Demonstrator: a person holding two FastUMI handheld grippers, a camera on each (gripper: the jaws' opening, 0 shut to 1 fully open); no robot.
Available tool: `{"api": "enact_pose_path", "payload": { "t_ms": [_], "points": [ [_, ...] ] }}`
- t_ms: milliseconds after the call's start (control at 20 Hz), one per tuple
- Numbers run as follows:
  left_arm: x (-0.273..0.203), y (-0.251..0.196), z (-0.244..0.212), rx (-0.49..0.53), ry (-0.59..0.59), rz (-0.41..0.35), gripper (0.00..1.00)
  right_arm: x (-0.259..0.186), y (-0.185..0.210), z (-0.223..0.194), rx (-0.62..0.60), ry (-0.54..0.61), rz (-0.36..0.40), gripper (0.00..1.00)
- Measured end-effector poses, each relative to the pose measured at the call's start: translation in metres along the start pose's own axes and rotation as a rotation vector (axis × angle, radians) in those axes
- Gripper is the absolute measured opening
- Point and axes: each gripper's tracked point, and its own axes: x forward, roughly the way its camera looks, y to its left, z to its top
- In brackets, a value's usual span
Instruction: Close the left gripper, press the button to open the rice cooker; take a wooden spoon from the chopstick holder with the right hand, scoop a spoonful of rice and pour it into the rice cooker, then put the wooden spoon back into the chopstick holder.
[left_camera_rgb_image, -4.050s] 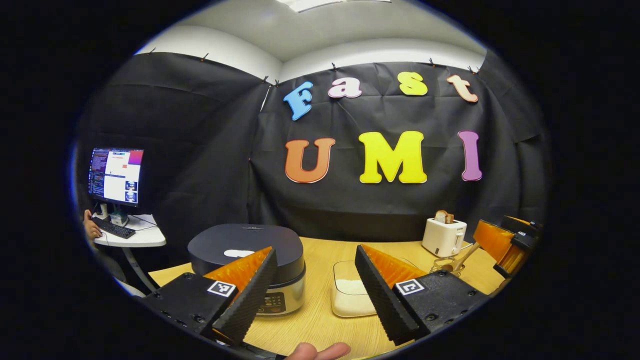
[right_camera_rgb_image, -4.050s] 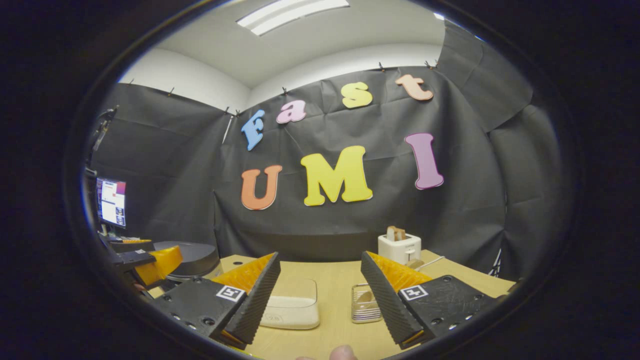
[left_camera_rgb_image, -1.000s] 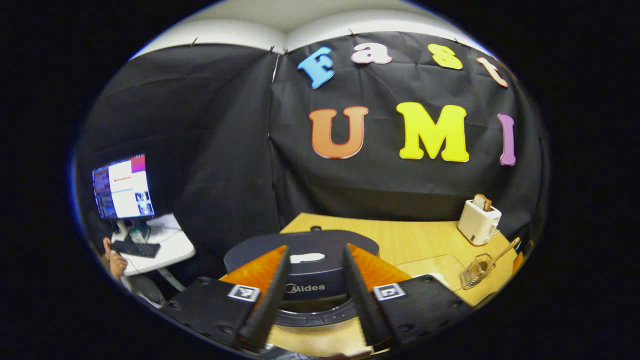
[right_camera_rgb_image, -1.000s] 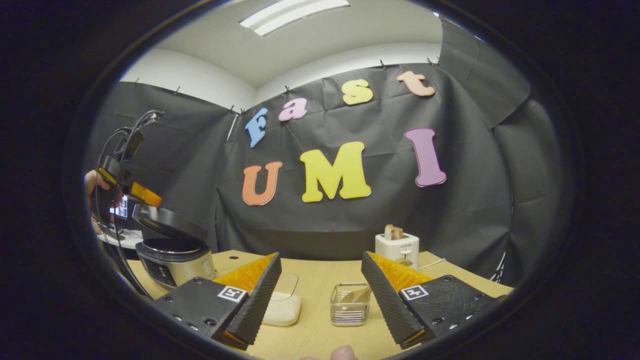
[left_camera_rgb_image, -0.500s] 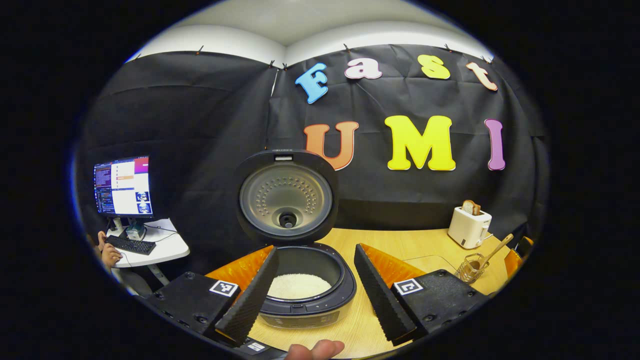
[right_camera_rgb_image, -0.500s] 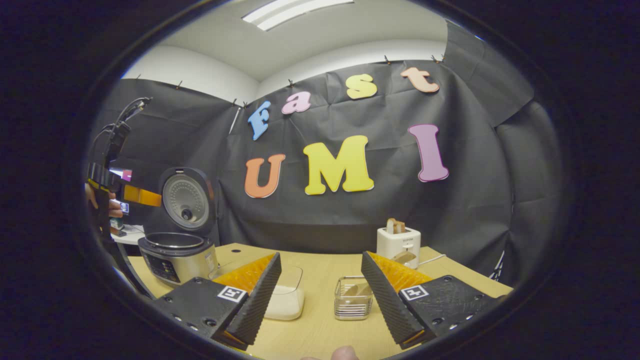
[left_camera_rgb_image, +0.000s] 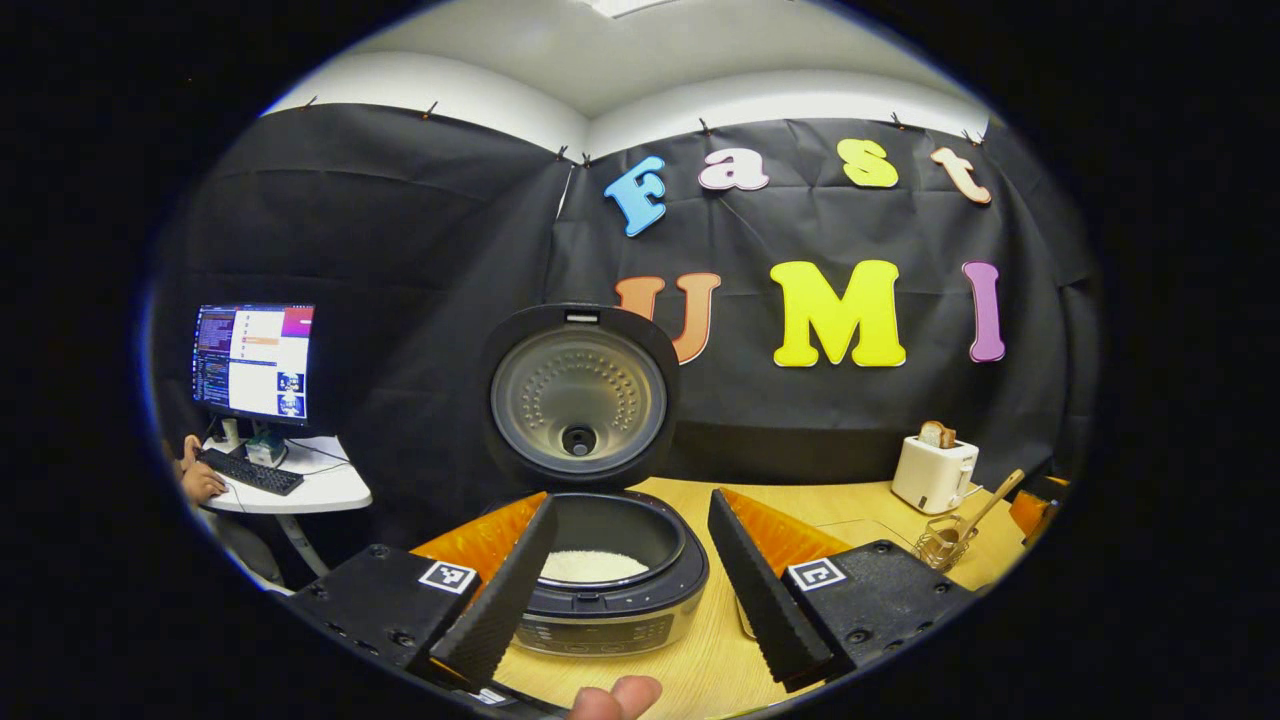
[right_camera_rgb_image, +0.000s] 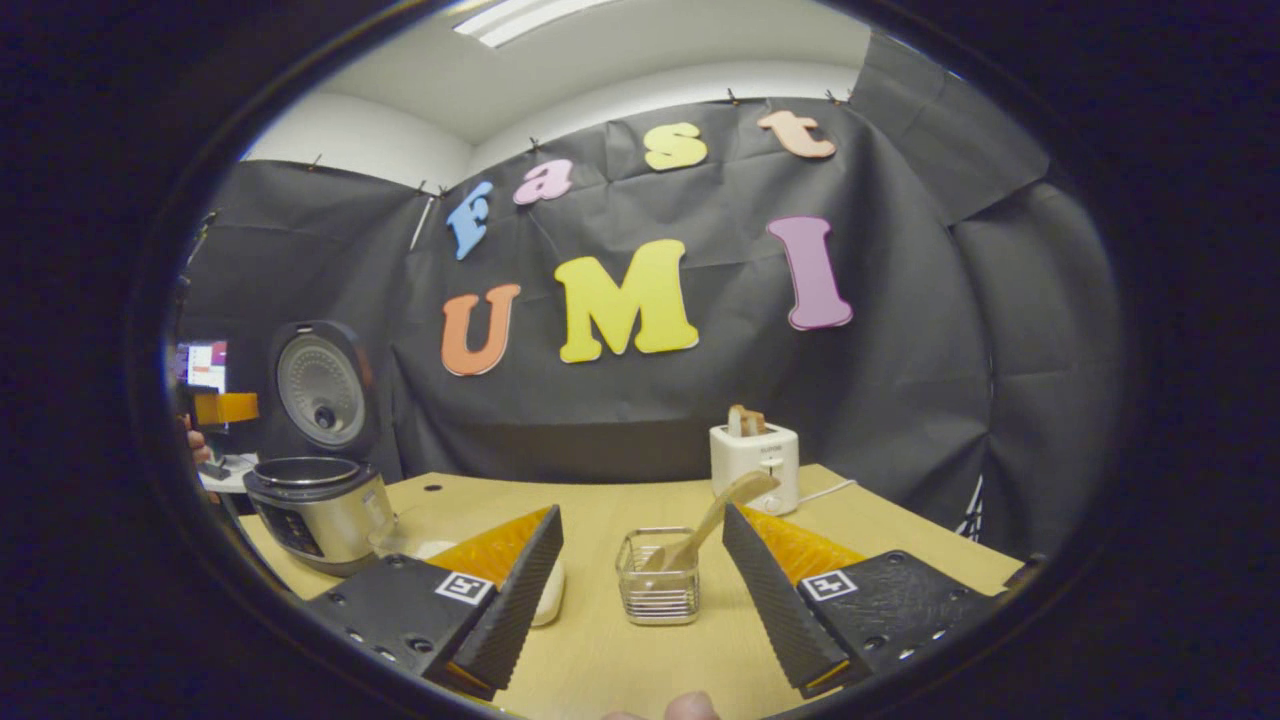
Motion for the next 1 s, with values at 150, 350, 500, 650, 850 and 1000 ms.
{"api": "enact_pose_path", "payload": {
  "t_ms": [150,350,500,650,850,1000],
  "points": [
    [-0.001,0.003,-0.002,0.004,-0.011,-0.003,0.97,0.019,-0.010,-0.015,0.029,0.048,-0.025,0.96],
    [-0.005,0.007,0.004,0.040,-0.044,0.000,0.97,0.047,-0.023,-0.032,0.057,0.103,-0.064,0.96],
    [-0.006,0.008,0.007,0.055,-0.062,0.003,0.97,0.065,-0.032,-0.041,0.061,0.131,-0.089,0.92],
    [-0.008,0.007,0.010,0.073,-0.072,0.002,0.97,0.085,-0.041,-0.045,0.102,0.146,-0.096,0.92],
    [-0.009,0.007,0.012,0.090,-0.083,0.012,0.96,0.109,-0.049,-0.057,0.126,0.186,-0.104,0.96],
    [-0.009,0.009,0.013,0.098,-0.082,0.022,0.96,0.121,-0.050,-0.058,0.130,0.192,-0.097,0.99]
  ]
}}
